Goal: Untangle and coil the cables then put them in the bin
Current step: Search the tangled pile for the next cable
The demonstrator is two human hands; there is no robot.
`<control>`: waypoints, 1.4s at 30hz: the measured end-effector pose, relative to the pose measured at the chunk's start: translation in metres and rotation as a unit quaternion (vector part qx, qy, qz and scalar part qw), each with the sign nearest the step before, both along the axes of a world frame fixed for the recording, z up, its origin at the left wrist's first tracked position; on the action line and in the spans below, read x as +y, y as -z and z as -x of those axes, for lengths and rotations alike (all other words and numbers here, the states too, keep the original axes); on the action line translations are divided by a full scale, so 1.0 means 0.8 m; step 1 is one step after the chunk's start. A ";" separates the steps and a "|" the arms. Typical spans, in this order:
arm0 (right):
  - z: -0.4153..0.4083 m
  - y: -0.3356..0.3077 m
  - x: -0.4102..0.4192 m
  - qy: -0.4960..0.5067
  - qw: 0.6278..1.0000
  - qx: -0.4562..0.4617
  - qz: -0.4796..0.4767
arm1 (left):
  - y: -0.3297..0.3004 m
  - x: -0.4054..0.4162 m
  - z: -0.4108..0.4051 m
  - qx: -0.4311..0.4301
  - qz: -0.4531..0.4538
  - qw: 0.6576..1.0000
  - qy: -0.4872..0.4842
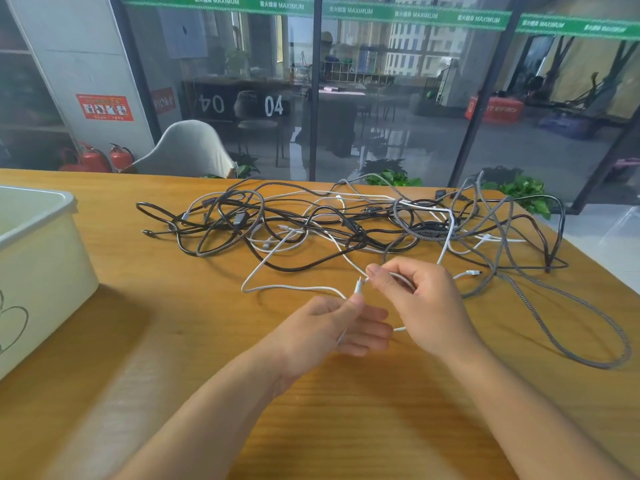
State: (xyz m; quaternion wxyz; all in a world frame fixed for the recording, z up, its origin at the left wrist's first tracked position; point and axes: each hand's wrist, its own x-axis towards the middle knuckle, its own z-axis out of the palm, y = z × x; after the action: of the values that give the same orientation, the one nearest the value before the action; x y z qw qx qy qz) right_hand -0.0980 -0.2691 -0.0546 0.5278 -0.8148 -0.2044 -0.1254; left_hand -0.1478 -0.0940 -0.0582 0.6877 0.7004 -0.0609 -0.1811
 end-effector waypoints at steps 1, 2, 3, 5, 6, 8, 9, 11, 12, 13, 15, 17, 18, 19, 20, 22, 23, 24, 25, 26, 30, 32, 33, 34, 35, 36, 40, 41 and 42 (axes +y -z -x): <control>0.002 0.000 0.002 -0.007 1.000 0.008 -0.005 | 0.002 -0.002 -0.001 -0.009 -0.001 1.000 -0.015; 0.005 -0.001 0.004 -0.017 1.000 0.016 -0.007 | 0.003 -0.003 -0.002 -0.016 0.001 0.999 -0.031; 0.007 0.000 0.005 -0.031 0.999 0.024 -0.005 | 0.004 -0.004 -0.003 -0.023 0.005 0.999 -0.046; 0.011 0.001 0.009 -0.079 0.995 0.060 -0.026 | 0.003 -0.003 -0.005 -0.032 0.012 0.997 -0.066; 0.014 0.000 0.011 -0.108 0.989 0.088 -0.052 | 0.003 -0.002 -0.006 -0.034 0.020 0.997 -0.074; 0.017 0.000 0.013 -0.144 0.978 0.128 -0.078 | 0.002 0.000 -0.008 -0.035 0.047 0.995 -0.082; 0.019 -0.001 0.013 -0.150 0.977 0.135 -0.070 | 0.002 0.001 -0.009 -0.034 0.066 0.994 -0.083; 0.022 -0.001 0.015 -0.169 0.975 0.138 -0.049 | 0.001 0.003 -0.010 -0.023 0.108 0.990 -0.086; 0.024 -0.001 0.016 -0.182 0.973 0.141 -0.035 | -0.001 0.003 -0.010 -0.013 0.125 0.988 -0.092; 0.026 0.001 0.018 -0.196 0.970 0.143 -0.016 | -0.002 0.004 -0.011 0.000 0.140 0.985 -0.098; 0.031 0.007 0.023 -0.225 0.962 0.150 0.031 | -0.006 0.004 -0.009 0.017 0.168 0.981 -0.099; 0.037 0.011 0.029 -0.244 0.955 0.160 0.053 | -0.010 0.005 -0.007 0.024 0.196 0.976 -0.092; 0.039 0.012 0.031 -0.249 0.952 0.169 0.055 | -0.013 0.005 -0.006 0.024 0.209 0.974 -0.091; 0.040 0.013 0.033 -0.251 0.950 0.178 0.056 | -0.014 0.005 -0.005 0.021 0.218 0.971 -0.090; 0.040 0.014 0.033 -0.248 0.949 0.185 0.060 | -0.015 0.006 -0.005 0.014 0.226 0.970 -0.091; 0.039 0.015 0.033 -0.240 0.947 0.197 0.076 | -0.017 0.007 -0.006 -0.006 0.235 0.968 -0.092; 0.039 0.016 0.033 -0.241 0.947 0.195 0.087 | -0.016 0.008 -0.006 -0.015 0.237 0.967 -0.093; 0.039 0.017 0.033 -0.244 0.947 0.184 0.102 | -0.017 0.010 -0.007 -0.022 0.238 0.966 -0.096; 0.039 0.019 0.032 -0.247 0.947 0.162 0.128 | -0.019 0.011 -0.006 -0.026 0.240 0.965 -0.099; 0.038 0.019 0.031 -0.250 0.946 0.132 0.162 | -0.022 0.012 -0.005 -0.028 0.243 0.964 -0.101; 0.032 0.015 0.026 -0.258 0.929 0.065 0.256 | -0.031 0.013 0.003 -0.035 0.237 0.965 -0.103; 0.025 0.013 0.019 -0.255 0.923 0.044 0.284 | -0.035 0.015 0.004 -0.043 0.248 0.963 -0.091; 0.019 0.014 0.014 -0.247 0.920 0.026 0.304 | -0.037 0.019 0.004 -0.040 0.252 0.964 -0.075; 0.012 0.014 0.008 -0.235 0.917 0.011 0.322 | -0.040 0.025 0.005 -0.033 0.249 0.967 -0.052; 0.003 0.013 0.000 -0.216 0.918 0.002 0.333 | -0.042 0.032 0.005 -0.026 0.238 0.971 -0.021; -0.006 0.012 -0.011 -0.191 0.922 -0.001 0.336 | -0.045 0.039 0.007 -0.018 0.220 0.975 0.012; -0.034 0.000 -0.050 -0.064 0.952 -0.020 0.298 | -0.042 0.046 0.007 -0.010 0.136 0.987 0.085; -0.035 -0.002 -0.053 -0.039 0.959 -0.033 0.279 | -0.039 0.042 0.006 -0.007 0.113 0.989 0.091; -0.033 -0.004 -0.051 -0.020 0.965 -0.048 0.256 | -0.035 0.037 0.006 -0.002 0.087 0.991 0.098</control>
State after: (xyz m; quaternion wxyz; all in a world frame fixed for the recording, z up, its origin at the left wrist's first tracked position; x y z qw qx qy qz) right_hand -0.0718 -0.3098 -0.0514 0.2937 -0.9116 -0.2707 -0.0974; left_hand -0.1524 -0.0642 -0.0302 0.7245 0.6291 -0.1463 -0.2406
